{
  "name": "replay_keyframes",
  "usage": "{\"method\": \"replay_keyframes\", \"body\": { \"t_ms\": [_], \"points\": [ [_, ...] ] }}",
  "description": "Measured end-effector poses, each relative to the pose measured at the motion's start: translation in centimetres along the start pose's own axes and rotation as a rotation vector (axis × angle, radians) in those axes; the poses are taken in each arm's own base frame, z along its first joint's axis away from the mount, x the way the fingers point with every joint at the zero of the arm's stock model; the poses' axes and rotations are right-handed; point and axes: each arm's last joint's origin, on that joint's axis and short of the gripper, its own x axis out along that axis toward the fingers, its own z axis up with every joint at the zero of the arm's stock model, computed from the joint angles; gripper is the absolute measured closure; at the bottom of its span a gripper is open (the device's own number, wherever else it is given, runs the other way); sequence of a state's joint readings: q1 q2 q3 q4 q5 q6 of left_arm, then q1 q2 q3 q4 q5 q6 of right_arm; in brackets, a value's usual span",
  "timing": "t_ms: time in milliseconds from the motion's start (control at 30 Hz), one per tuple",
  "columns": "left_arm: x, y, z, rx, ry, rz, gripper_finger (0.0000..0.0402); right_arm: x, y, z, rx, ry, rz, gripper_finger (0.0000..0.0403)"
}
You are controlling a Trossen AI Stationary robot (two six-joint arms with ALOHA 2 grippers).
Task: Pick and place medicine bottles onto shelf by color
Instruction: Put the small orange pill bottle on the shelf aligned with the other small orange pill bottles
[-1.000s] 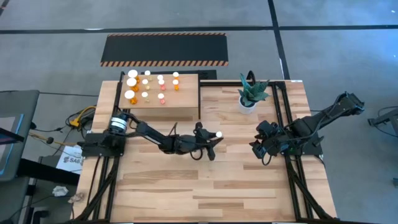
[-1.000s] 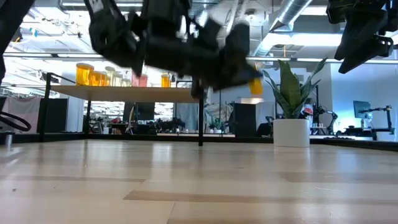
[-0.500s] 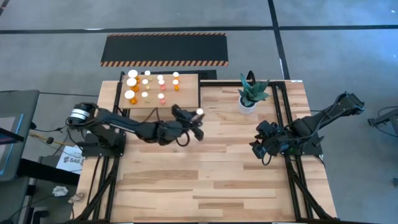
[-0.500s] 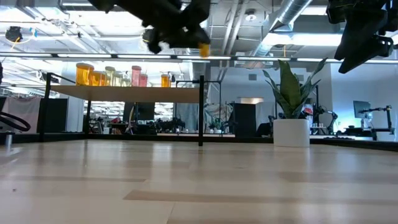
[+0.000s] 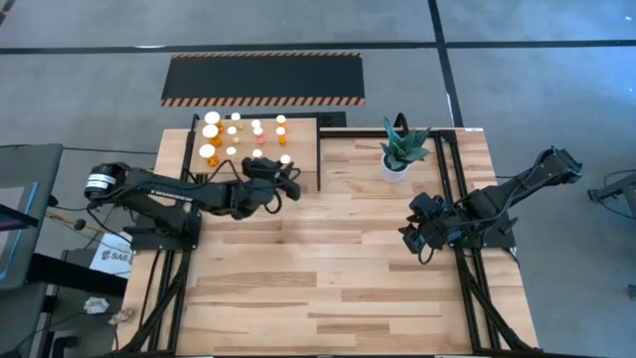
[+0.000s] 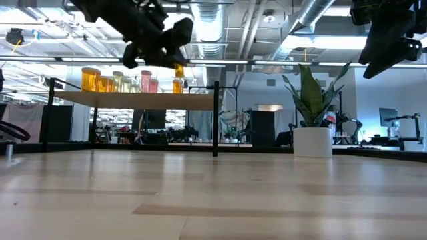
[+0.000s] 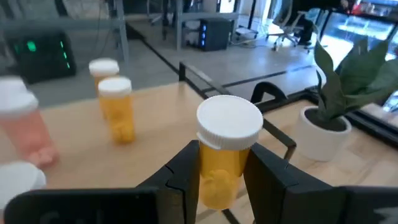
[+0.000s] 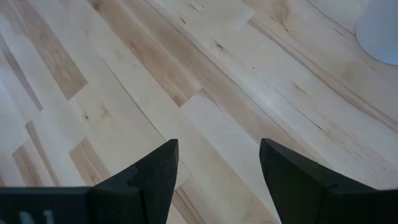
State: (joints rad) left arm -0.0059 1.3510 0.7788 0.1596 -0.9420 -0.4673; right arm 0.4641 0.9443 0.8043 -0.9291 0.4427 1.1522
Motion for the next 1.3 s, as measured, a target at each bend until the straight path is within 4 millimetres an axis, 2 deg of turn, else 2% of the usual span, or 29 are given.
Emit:
{"method": "replay_keyframes", "body": {
  "t_ms": [100, 500, 1300],
  "points": [
    [0.7, 0.6, -0.1, -0.06, 0.033, 0.019, 0.0313, 0.0, 0.0, 0.0, 0.0, 0.0, 0.001, 0.0154],
    [2.2, 2.2, -0.5, -0.125, 0.071, 0.117, 0.0313, 0.0, 0.0, 0.0, 0.0, 0.0, 0.0, 0.0154],
    [3.0, 2.2, -1.6, -0.096, 0.082, 0.176, 0.0313, 0.0, 0.1, 0.0, 0.003, -0.002, 0.005, 0.0154]
  ]
}}
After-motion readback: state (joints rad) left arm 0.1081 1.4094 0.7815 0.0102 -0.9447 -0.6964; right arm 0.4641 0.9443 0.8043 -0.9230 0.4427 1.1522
